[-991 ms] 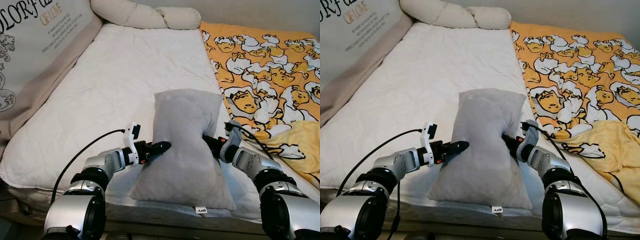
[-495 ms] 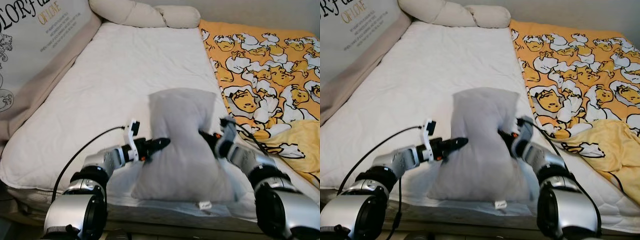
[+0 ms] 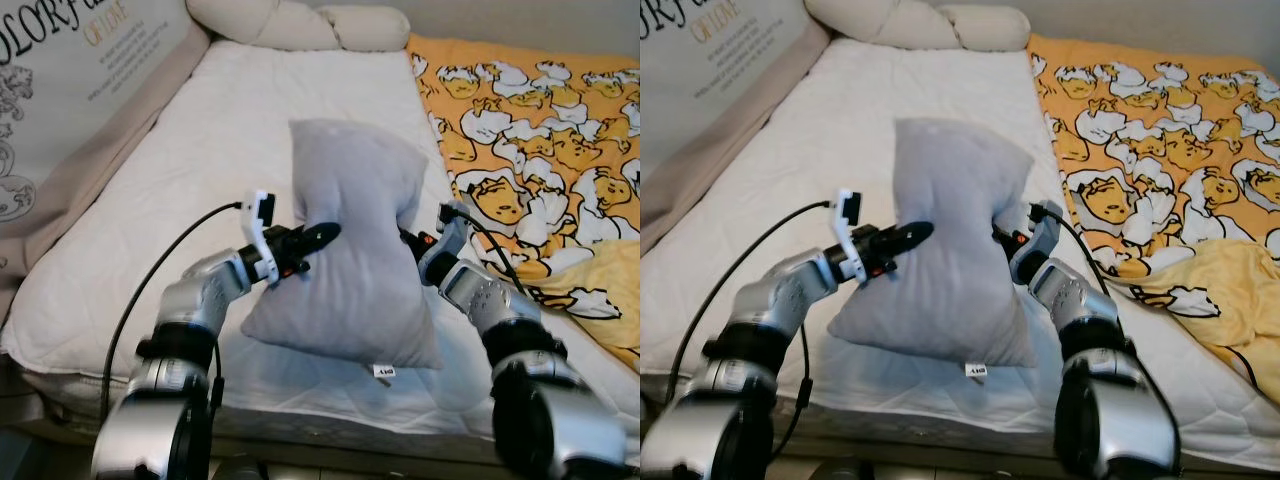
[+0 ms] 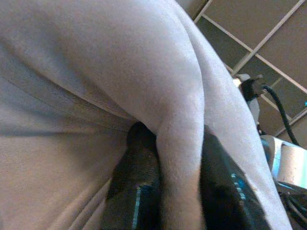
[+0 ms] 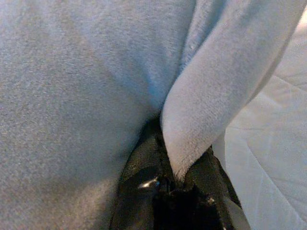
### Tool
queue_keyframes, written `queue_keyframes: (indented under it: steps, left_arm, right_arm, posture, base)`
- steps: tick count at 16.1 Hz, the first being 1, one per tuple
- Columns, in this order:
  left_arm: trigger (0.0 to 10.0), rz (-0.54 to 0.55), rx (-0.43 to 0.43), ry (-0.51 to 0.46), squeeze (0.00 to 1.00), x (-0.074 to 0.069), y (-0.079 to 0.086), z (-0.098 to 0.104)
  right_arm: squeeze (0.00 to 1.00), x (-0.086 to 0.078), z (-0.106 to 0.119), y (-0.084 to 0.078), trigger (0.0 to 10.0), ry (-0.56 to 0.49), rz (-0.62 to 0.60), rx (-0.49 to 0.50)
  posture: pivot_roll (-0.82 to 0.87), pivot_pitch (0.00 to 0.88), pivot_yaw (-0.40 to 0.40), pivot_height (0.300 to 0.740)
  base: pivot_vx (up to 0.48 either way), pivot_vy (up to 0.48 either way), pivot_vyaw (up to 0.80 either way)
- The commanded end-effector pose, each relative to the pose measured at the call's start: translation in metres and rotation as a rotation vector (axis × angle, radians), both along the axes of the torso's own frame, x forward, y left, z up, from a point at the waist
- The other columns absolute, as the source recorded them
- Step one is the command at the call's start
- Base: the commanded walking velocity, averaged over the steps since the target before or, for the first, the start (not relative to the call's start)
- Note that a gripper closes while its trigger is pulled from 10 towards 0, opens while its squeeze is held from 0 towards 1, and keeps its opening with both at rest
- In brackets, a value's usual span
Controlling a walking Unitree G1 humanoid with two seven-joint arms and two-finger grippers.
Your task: Clean up the room
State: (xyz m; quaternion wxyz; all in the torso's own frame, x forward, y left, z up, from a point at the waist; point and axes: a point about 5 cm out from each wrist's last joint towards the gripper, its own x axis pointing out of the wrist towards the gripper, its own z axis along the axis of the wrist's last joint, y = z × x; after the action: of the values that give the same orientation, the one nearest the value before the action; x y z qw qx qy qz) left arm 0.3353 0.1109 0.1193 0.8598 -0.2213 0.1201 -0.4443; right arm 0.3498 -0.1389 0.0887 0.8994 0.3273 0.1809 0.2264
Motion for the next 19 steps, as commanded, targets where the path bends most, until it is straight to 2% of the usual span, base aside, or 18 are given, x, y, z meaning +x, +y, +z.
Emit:
queue_keyframes:
  steps: [1, 3, 6, 9, 13, 15, 17, 18, 19]
  left_arm:
    - [0.0, -0.062, 0.028, -0.041, 0.0, -0.006, -0.02, 0.008]
    - [0.0, -0.018, 0.124, -0.088, 0.0, -0.014, -0.02, 0.007]
    - [0.0, 0.033, 0.156, -0.115, 0.0, -0.017, -0.021, 0.013]
    - [0.0, 0.161, 0.189, -0.129, 0.0, -0.009, -0.011, 0.017]
    - [0.0, 0.18, 0.24, -0.151, 0.0, -0.012, -0.011, 0.017]
    - [0.0, 0.188, 0.239, -0.158, 0.0, -0.012, -0.012, 0.019]
    - [0.0, 0.185, 0.261, -0.166, 0.0, -0.011, -0.014, 0.018]
    - [0.0, 0.189, 0.287, -0.19, 0.0, -0.012, -0.015, 0.019]
    - [3.6, 0.19, 0.3, -0.217, 0.0, -0.012, -0.016, 0.02]
  right_arm:
    - [0.0, -0.003, 0.008, 0.019, 0.0, -0.069, 0.065, 0.038]
    - [0.0, -0.01, 0.008, 0.024, 0.0, -0.103, 0.058, 0.079]
    - [0.0, -0.015, 0.017, 0.027, 0.0, -0.144, 0.042, 0.124]
    - [0.0, -0.021, 0.018, 0.029, 0.0, -0.152, 0.01, 0.087]
    - [0.0, -0.025, 0.019, 0.028, 0.0, -0.141, -0.01, 0.087]
    - [0.0, -0.026, 0.02, 0.028, 0.0, -0.137, -0.025, 0.09]
    - [0.0, -0.023, 0.021, 0.021, 0.0, -0.143, -0.106, 0.063]
    - [0.0, -0.021, 0.018, 0.016, 0.0, -0.141, -0.137, -0.014]
    - [0.0, -0.021, 0.018, 0.015, 0.0, -0.137, -0.151, -0.022]
  posture:
    - [-0.01, 0.0, 0.002, 0.74]
    - [-0.01, 0.0, 0.006, 0.74]
    - [-0.02, 0.0, 0.016, 0.74]
    - [-0.02, 0.0, 0.017, 0.74]
    - [-0.02, 0.0, 0.02, 0.74]
    - [-0.03, 0.0, 0.02, 0.74]
    - [-0.03, 0.0, 0.02, 0.74]
    - [-0.03, 0.0, 0.019, 0.74]
    - [-0.03, 0.0, 0.017, 0.74]
  base:
    - [0.0, 0.0, 0.0]
    - [0.0, 0.0, 0.0]
    - [0.0, 0.0, 0.0]
    - [0.0, 0.0, 0.0]
    - [0.0, 0.0, 0.0]
    - [0.0, 0.0, 0.0]
    - [0.0, 0.0, 0.0]
    - [0.0, 0.0, 0.0]
    - [0.0, 0.0, 0.0]
